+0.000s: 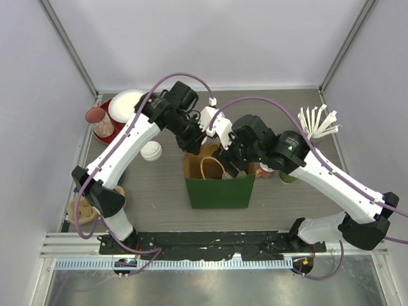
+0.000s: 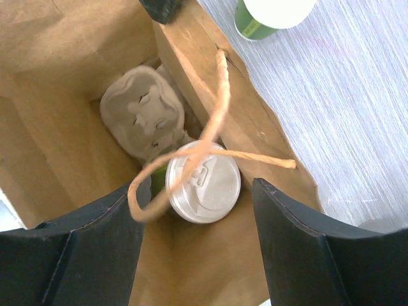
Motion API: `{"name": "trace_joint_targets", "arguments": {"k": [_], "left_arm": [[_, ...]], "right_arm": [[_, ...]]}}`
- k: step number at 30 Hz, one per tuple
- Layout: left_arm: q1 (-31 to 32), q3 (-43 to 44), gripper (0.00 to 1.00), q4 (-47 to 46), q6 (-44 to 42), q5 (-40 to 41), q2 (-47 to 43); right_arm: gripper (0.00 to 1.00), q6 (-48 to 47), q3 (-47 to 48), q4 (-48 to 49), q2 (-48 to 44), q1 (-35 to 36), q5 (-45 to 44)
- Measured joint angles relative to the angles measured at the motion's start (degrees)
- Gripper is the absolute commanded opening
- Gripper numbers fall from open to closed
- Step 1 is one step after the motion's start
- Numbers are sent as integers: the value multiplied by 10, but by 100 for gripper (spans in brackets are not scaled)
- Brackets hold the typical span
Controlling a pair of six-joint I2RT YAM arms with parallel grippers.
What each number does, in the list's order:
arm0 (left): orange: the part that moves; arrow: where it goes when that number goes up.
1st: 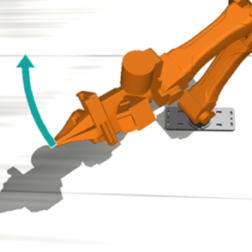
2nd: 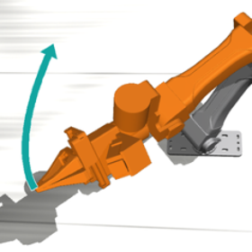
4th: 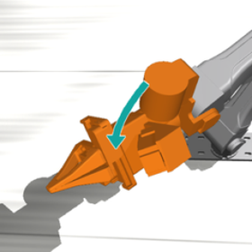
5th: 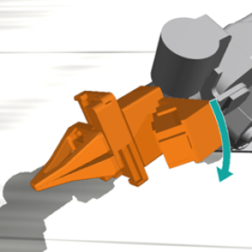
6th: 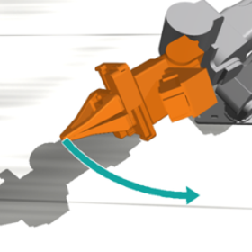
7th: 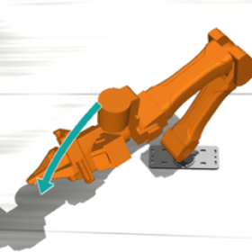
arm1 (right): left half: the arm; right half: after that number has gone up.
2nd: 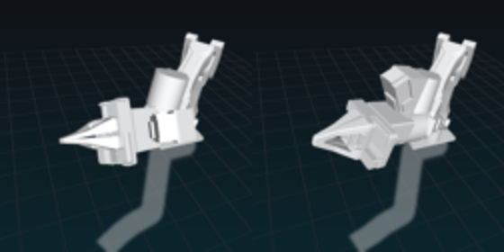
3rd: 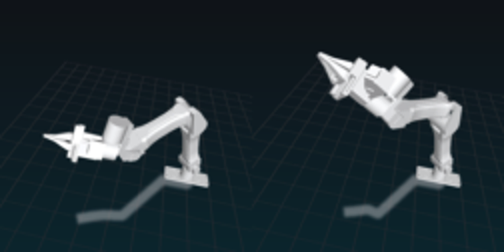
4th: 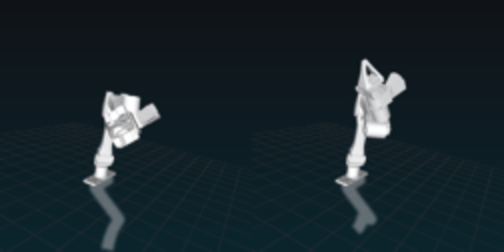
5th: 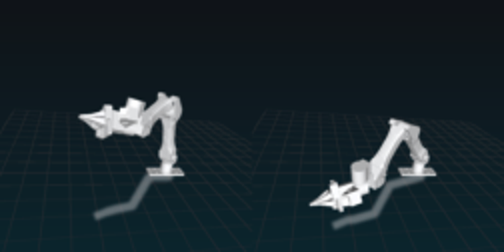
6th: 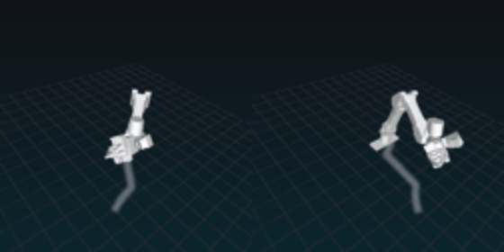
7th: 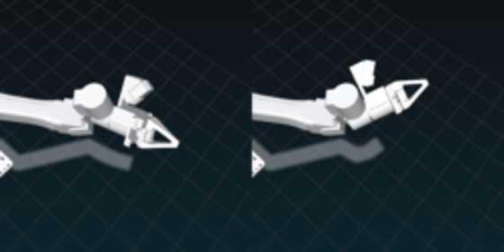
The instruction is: Pack the takeout coffee
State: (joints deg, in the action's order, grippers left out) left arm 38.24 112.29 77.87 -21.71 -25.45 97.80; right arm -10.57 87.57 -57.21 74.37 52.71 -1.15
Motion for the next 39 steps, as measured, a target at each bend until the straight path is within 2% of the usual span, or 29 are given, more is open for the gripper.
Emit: {"name": "trace_joint_targets", "arguments": {"k": [10,27,30,31,39], "left_arm": [[0,0,0,0,-10,1,0],[0,-8,2,0,-17,-2,0],[0,-8,8,0,-18,-2,0],[0,-8,14,0,-19,-2,0],[0,5,36,0,-25,3,5]], "right_arm": [[68,2,-22,-2,0,12,-42],[69,28,22,8,-5,16,-19],[69,39,23,19,-9,16,-17],[69,43,25,22,-10,16,-17],[70,57,44,47,-10,16,-22]]}}
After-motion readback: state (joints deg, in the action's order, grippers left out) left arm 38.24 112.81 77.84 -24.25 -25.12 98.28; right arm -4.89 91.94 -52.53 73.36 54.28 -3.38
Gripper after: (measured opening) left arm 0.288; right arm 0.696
